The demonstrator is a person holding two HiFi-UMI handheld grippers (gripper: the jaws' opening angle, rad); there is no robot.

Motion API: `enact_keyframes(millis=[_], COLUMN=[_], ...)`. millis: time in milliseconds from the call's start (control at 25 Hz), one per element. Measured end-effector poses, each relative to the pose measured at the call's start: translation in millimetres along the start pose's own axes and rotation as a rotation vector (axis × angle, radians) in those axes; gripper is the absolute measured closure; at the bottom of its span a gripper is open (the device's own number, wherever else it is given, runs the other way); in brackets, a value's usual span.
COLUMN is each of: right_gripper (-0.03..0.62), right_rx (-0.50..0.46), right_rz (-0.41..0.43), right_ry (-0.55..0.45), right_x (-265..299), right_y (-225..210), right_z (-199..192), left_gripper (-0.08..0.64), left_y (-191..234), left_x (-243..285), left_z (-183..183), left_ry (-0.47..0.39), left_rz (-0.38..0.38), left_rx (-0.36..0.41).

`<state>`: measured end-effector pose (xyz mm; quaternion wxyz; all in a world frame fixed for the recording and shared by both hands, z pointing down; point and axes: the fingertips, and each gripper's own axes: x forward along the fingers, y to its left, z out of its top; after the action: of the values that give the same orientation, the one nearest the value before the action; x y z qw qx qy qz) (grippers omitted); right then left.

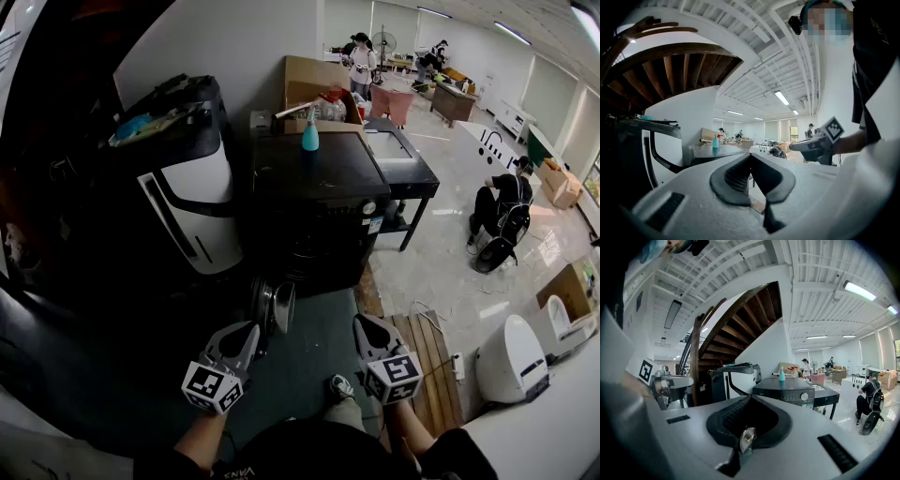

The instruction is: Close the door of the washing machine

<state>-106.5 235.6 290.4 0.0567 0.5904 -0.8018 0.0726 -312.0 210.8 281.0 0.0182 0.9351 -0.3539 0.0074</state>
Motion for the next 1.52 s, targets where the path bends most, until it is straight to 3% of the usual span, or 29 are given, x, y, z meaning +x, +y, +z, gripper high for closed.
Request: enact_keyframes(millis=[440, 520, 600, 800, 1080, 1520], right_gripper=[0.595, 0.547, 0.500, 0.459, 0.468, 0.469], right_rx=[0.046, 0.075, 0.095, 0.093, 0.122, 0.119], right_rz=[0.017, 0.014, 0.007, -0.009, -0.002, 0.082], right_ry=[-0.037, -0.032, -0.018, 0.016, 0.035, 0.135], right_x=[-7.3, -8.3, -9.7, -4.8, 27.0, 99.4], right_y=[1.5, 2.6, 3.0, -4.8, -37.8, -96.9], right_z=[-10.9, -15.2, -21.3, -36.7, -57.1, -99.9], left_gripper=[0.549, 0.529, 0.460, 0.429, 0.417, 0.388], left_y=[-0.5, 0.4, 1.5, 11.3, 47.7, 100.2], left_x=[-5.6, -7.7, -9.0, -0.5, 33.4, 97.4], left_z=[-11.9, -18.0, -25.2, -46.0, -97.1, -182.7], left_ry=[0.005, 0.018, 0.036, 0.075, 0.135, 0.227], left_rz=[0.004, -0.005, -0.017, -0.015, 0.069, 0.204], left_rx=[0.008, -0.001, -0.014, -0.027, -0.044, -0.107])
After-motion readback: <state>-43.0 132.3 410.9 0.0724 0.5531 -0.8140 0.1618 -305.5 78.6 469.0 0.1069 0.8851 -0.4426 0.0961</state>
